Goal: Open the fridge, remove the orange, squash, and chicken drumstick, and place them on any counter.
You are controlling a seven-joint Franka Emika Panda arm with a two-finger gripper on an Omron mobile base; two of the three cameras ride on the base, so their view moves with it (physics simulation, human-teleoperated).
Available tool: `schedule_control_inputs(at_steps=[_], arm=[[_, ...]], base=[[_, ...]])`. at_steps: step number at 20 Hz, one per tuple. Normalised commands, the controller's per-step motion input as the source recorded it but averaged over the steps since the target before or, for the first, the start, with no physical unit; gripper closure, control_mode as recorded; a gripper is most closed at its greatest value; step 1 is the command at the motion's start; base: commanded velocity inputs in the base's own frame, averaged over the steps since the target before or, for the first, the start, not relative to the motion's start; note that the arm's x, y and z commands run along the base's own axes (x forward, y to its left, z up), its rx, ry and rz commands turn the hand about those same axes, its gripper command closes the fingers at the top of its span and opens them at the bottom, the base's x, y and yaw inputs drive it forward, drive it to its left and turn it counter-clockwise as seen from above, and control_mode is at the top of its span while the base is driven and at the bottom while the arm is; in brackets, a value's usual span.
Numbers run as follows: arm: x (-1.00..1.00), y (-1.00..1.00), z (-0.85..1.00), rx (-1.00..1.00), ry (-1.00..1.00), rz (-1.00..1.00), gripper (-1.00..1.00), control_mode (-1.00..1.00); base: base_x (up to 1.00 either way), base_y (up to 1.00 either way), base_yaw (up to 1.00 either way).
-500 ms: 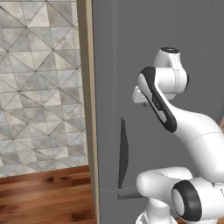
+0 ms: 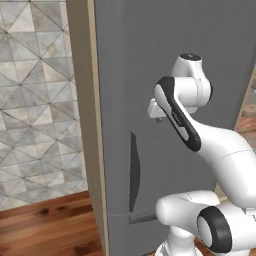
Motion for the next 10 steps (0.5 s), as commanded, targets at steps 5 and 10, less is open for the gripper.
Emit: schedule_control_inputs(at_steps=[5,10], arm=[[0.00,0.00,0.00,0.00,0.00,0.00,-1.00,1.00],[0.00,0.00,0.00,0.00,0.00,0.00,-1.00,1.00]], base=[[-0.40,0.56,-0.44],[-0.32,0.65,-0.34]])
